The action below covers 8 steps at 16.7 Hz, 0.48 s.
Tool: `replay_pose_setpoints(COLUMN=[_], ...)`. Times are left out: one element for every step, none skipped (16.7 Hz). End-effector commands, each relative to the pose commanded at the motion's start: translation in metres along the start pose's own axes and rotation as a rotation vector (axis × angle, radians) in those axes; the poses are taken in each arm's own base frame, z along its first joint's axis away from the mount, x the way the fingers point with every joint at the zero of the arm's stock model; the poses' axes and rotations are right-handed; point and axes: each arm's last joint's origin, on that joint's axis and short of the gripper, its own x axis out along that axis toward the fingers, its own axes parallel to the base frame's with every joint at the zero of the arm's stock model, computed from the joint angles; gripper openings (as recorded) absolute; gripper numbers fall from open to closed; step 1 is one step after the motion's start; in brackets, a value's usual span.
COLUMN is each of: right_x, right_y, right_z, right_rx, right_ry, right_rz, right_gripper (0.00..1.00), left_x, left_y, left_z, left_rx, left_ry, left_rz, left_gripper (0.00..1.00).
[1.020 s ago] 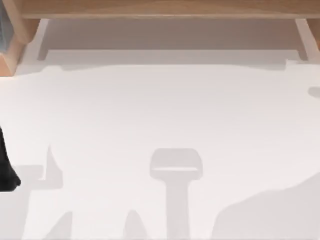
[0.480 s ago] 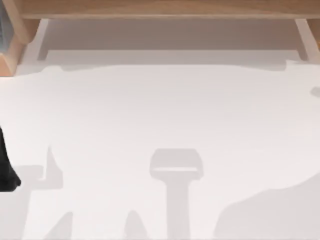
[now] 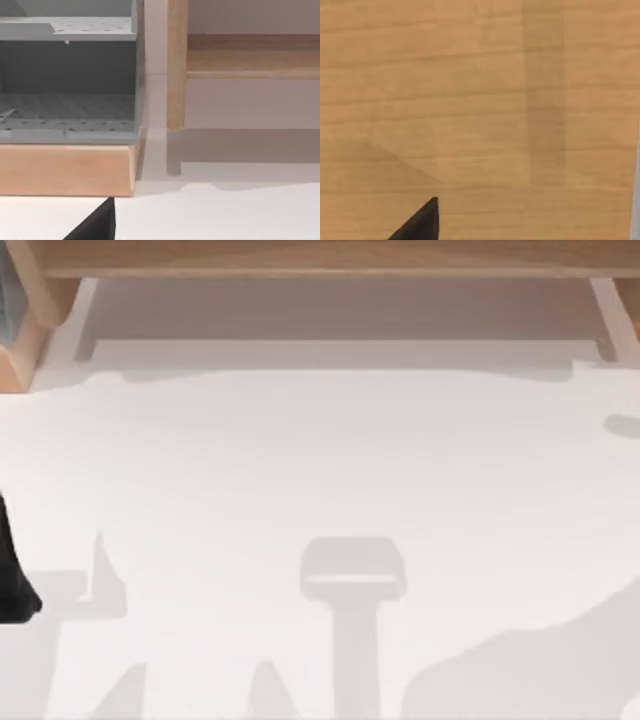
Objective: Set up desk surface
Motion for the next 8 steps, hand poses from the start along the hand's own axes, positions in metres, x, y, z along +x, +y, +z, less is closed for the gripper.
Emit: replay_pose_setpoints(right_x=[-0.003,-0.006,-0.012,-0.019,-0.029,-0.042,-0.058,-0.076], right_y=[-0.009,-0.020,-0.034,-0.050,-0.067,-0.085,-0.104,-0.121], right_z=[0.007,0.016,0.026,0.037,0.049,0.062,0.075,0.088], right_rx=[0.038,0.083,0.134,0.188,0.246,0.307,0.371,0.436], right_ry=[-0.001,0.000,0.002,0.005,0.007,0.009,0.010,0.009], right_rz=[0.007,0.014,0.018,0.020,0.018,0.011,0.001,-0.012], right_gripper=[1.00,1.00,1.00,1.00,1.00,1.00,1.00,1.00], left_x=[0.000,0.000,0.000,0.000,0.000,0.000,0.000,0.000], left_y=[0.000,0.000,0.000,0.000,0.000,0.000,0.000,0.000], left_z=[0.000,0.000,0.000,0.000,0.000,0.000,0.000,0.000], left_rx=[0.000,0.000,0.000,0.000,0.000,0.000,0.000,0.000], left_ry=[0.000,0.000,0.000,0.000,0.000,0.000,0.000,0.000], left_rz=[0.000,0.000,0.000,0.000,0.000,0.000,0.000,0.000], left_gripper=[1.00,1.00,1.00,1.00,1.00,1.00,1.00,1.00])
